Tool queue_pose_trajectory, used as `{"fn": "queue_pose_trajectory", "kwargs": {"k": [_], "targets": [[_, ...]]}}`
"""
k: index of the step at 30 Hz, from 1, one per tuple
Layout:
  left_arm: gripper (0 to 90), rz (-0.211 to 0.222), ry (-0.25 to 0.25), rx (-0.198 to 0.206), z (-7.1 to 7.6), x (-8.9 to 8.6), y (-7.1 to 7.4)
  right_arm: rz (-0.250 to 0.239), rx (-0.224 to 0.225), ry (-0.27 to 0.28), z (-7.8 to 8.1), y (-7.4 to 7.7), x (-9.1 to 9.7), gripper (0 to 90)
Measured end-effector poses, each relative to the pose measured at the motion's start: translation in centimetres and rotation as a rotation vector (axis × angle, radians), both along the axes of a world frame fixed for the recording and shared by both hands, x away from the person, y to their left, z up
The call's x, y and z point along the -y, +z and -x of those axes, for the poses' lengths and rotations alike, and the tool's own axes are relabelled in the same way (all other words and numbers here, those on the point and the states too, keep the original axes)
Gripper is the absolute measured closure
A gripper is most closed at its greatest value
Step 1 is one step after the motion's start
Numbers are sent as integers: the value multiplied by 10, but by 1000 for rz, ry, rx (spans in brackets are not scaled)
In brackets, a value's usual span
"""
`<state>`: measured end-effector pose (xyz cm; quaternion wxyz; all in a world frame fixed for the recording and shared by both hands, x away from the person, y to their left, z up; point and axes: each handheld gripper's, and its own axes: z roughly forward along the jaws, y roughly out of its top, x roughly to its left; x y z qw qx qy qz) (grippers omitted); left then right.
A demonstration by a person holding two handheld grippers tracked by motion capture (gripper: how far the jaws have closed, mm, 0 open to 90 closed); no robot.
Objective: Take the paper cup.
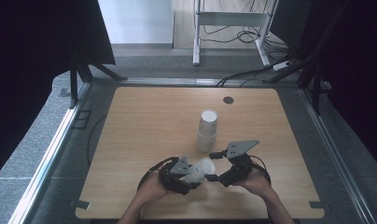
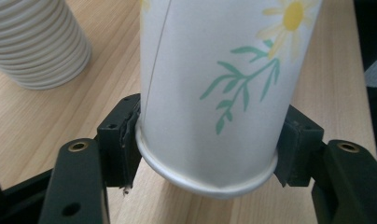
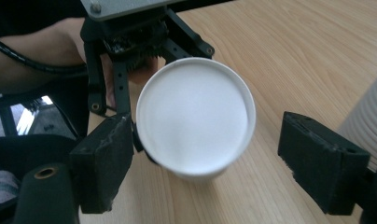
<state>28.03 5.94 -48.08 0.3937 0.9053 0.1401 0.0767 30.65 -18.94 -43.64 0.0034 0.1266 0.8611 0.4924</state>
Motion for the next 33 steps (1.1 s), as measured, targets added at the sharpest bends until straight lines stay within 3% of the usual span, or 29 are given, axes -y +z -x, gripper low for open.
{"fn": "queue_pose_trajectory", "kwargs": {"k": [3,5,10,17,18,22,23,33], "targets": [[350,-26,-2,9,-1,0,2,15,-3,-4,1,2,1,162],[350,-46,-5,16,0,1,4,51,-5,-16,1,3,2,154],[350,-128,-28,32,-1,6,11,116,4,-23,2,8,3,147],[349,-209,-73,16,-4,11,20,184,30,36,5,16,-4,133],[349,-233,-88,10,-4,13,24,222,42,56,6,17,-8,132],[348,-277,-112,1,-6,16,28,267,63,73,7,17,-14,133],[348,-298,-122,-4,-6,18,31,301,78,86,7,17,-19,136],[348,-420,-166,-3,-6,28,39,410,88,130,6,13,-36,181]]}}
